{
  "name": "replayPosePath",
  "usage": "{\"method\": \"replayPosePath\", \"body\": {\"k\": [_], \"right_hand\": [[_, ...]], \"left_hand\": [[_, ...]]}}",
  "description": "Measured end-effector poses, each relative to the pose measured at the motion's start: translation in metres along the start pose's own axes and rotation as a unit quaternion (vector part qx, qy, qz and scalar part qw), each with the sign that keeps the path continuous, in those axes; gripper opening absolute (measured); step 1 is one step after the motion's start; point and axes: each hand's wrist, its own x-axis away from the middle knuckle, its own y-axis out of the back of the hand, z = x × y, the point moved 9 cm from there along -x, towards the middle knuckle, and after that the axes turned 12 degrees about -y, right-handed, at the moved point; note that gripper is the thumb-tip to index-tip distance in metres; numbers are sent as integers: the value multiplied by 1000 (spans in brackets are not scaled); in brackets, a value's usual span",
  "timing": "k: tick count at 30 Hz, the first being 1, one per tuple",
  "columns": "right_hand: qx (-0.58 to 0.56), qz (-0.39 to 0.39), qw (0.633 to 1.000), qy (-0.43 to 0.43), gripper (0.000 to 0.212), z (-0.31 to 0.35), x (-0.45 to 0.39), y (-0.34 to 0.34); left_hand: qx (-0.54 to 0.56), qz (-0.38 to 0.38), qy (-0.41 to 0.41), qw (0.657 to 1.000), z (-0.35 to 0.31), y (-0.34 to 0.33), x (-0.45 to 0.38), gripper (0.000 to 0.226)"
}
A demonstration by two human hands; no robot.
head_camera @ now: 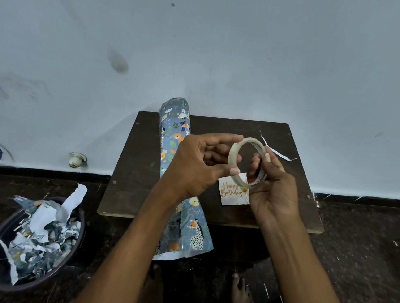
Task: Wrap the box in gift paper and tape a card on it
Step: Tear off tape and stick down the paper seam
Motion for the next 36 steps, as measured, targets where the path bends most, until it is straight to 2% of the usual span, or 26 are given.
{"method": "replayPosePath", "body": {"k": [3, 9, 12, 23, 31, 36], "right_hand": [[5, -5, 1000, -7, 18, -3, 1, -1], [145, -47, 988, 34, 21, 5, 9, 0], [185, -55, 981, 27, 20, 3, 10, 1], [247, -36, 968, 24, 18, 1, 3, -2], [305, -63, 938, 150, 11, 16, 11, -6], [291, -88, 943, 137, 10, 17, 10, -1]], "left_hand": [[-3, -16, -6, 1000, -2, 2, -1, 54], [35, -62, -13, 997, 0, 10, -2, 46], [63, -66, -16, 996, -2, 10, -2, 42], [100, -117, 71, 986, 8, 18, 4, 7], [78, -69, 106, 989, 15, 13, 6, 18], [109, -4, 91, 990, 10, 4, 4, 43]]}}
